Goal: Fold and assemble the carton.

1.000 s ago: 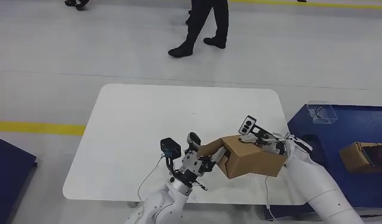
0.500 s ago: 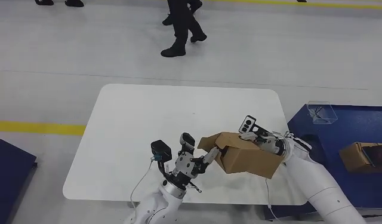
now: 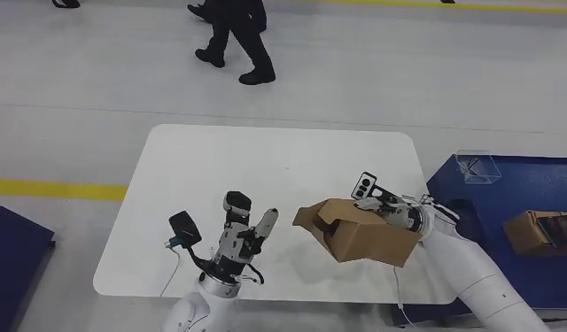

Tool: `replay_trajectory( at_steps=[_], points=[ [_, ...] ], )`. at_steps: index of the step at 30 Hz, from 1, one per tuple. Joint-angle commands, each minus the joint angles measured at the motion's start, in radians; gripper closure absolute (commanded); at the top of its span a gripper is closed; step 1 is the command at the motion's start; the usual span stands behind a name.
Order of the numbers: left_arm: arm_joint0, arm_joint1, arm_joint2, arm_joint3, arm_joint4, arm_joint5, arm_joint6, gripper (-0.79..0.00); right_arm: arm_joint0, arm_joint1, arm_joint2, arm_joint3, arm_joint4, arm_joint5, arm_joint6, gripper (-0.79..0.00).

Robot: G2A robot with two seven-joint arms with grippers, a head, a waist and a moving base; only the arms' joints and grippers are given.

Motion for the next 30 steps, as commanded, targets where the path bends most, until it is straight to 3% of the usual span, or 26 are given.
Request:
replay_trajectory(
  at_steps=[1,7,30],
  points=[
    [-0.035,0.001,0.009,0.022,-0.001,0.011,-0.114,-0.785,0.007,0.01,-0.015,0.002,-0.002,-0.007,0.007,0.0],
    [-0.073,0.002,0.066,0.041,0.043,-0.025,-0.253,-0.785,0.03,0.035,-0.04,0.013,0.0,-0.008,0.008,0.0],
    [-0.068,0.012,0.097,0.032,0.043,-0.093,-0.339,-0.785,0.09,0.109,-0.106,0.004,-0.097,-0.008,0.008,0.0]
  ],
)
